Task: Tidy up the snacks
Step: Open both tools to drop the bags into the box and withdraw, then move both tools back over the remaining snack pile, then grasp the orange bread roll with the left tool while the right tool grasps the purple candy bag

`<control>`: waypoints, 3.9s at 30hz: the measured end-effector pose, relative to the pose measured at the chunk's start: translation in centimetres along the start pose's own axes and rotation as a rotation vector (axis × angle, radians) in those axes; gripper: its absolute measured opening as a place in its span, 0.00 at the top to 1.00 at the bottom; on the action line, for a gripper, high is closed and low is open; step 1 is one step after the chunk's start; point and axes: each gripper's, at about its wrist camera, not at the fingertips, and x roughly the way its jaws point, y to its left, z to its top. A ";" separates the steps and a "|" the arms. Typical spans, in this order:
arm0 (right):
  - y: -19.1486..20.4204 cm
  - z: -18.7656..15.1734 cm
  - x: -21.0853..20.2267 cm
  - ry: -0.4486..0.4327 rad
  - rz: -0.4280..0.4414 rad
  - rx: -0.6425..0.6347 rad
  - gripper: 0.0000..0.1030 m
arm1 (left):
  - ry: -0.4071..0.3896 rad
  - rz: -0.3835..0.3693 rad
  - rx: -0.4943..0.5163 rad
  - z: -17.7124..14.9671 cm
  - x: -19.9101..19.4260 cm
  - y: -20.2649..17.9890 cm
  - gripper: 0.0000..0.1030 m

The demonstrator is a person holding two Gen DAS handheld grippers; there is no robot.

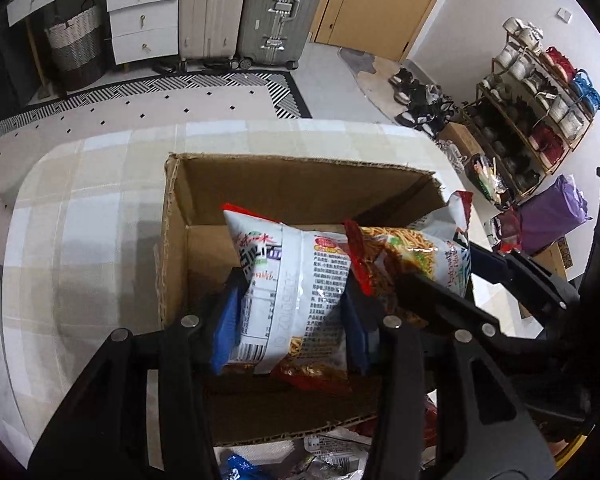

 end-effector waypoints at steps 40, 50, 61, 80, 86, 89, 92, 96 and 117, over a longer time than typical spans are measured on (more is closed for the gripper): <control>11.3 -14.4 -28.5 -0.467 0.003 -0.118 0.04 | -0.586 0.269 0.002 -22.4 -31.5 -4.9 0.00; 13.5 -20.4 -30.8 -0.509 -0.013 -0.149 0.01 | -0.663 0.331 0.003 -30.4 -36.1 -6.5 0.00; 13.7 -23.3 -28.9 -0.486 -0.060 -0.145 0.01 | -0.625 0.341 -0.031 -34.7 -33.1 -5.0 0.00; 11.9 -23.7 -24.0 -0.381 -0.152 -0.106 0.01 | -0.481 0.317 -0.034 -34.0 -24.7 -3.6 0.00; 11.2 -23.9 -24.0 -0.382 -0.148 -0.093 0.01 | -0.465 0.322 -0.024 -34.1 -23.6 -4.0 0.00; 11.1 -24.0 -24.2 -0.391 -0.145 -0.091 0.01 | -0.465 0.325 -0.021 -34.1 -23.5 -4.1 0.00; 11.0 -24.1 -24.3 -0.401 -0.146 -0.086 0.01 | -0.470 0.329 -0.013 -34.2 -23.4 -4.4 0.00; 10.8 -24.4 -24.3 -0.406 -0.143 -0.082 0.01 | -0.470 0.330 -0.008 -34.3 -23.3 -4.6 0.00; 7.7 -26.1 -21.0 -0.335 -0.137 -0.020 0.01 | -0.313 0.227 0.018 -36.7 -17.3 -3.5 0.00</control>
